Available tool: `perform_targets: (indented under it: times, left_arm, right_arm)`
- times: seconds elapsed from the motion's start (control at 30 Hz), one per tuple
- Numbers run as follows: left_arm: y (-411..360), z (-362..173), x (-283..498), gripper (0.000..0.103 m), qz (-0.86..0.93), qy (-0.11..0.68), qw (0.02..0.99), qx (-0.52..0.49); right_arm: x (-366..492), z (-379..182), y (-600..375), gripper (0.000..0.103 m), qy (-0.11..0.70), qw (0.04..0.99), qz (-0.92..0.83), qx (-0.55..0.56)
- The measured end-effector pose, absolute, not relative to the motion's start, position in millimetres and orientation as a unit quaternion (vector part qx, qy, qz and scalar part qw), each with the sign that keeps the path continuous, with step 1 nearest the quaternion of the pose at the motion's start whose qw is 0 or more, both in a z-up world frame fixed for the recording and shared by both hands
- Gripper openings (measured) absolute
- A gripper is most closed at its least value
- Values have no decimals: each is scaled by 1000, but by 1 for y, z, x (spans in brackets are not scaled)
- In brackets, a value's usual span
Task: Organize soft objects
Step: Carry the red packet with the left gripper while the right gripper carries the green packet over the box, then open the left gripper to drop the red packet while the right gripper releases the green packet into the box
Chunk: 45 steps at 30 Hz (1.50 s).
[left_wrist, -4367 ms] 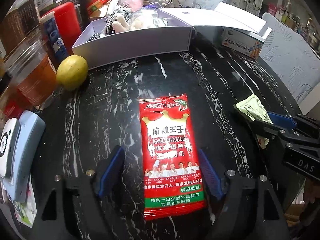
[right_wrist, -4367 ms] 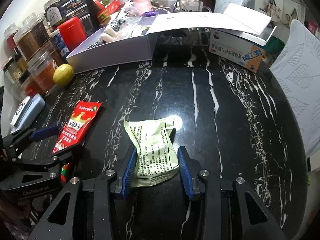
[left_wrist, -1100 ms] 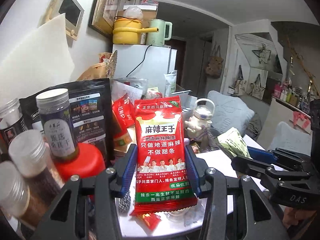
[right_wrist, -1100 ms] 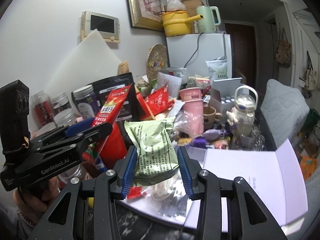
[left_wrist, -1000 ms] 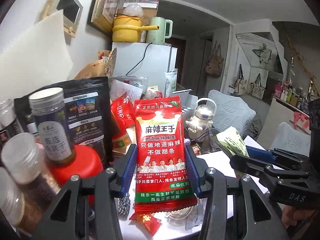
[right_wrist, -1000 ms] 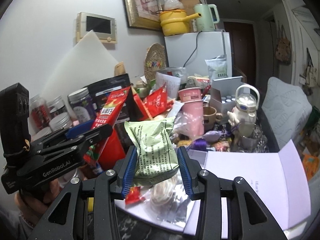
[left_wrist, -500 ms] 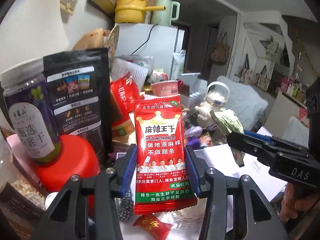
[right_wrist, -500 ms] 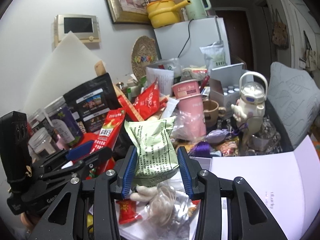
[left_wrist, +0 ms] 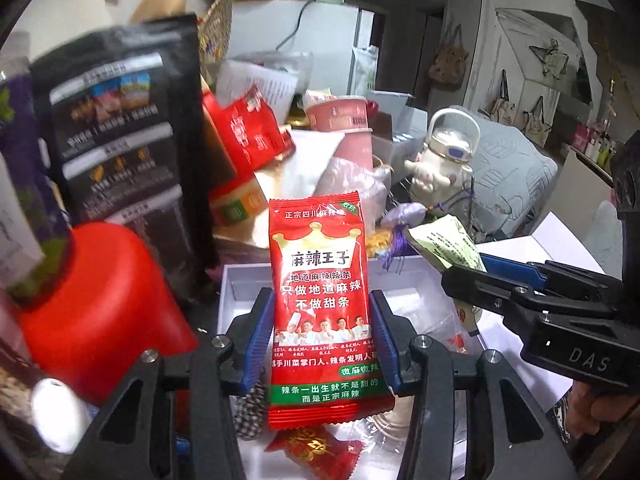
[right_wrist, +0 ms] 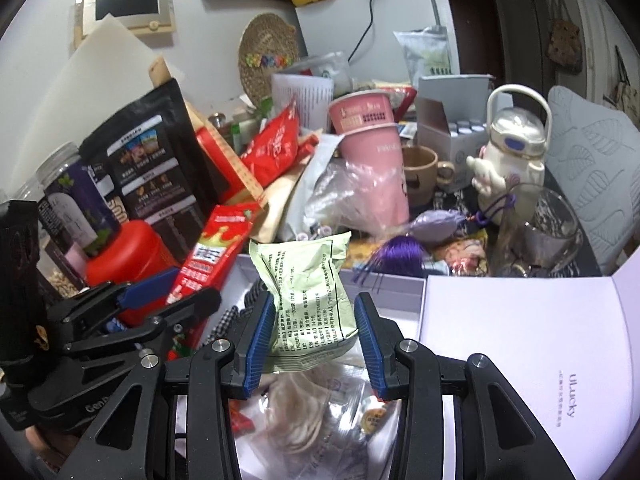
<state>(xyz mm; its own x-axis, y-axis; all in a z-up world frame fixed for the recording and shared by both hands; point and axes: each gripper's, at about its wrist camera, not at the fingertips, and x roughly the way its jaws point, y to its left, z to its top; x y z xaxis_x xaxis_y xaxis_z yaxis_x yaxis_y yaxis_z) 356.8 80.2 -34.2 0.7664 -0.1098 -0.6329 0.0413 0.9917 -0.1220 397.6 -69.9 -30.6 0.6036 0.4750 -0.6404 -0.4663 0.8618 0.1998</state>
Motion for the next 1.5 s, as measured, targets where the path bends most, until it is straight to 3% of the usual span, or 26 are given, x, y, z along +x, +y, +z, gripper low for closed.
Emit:
perform_targets:
  times: [1.23, 1.5]
  left_arm:
    - [77, -92, 392, 47, -33, 455, 888, -48]
    - [67, -88, 390, 47, -21, 448, 893, -18]
  right_arm:
    - [421, -90, -57, 42, 437, 868, 229, -52]
    - [420, -88, -56, 44, 440, 866, 226, -64]
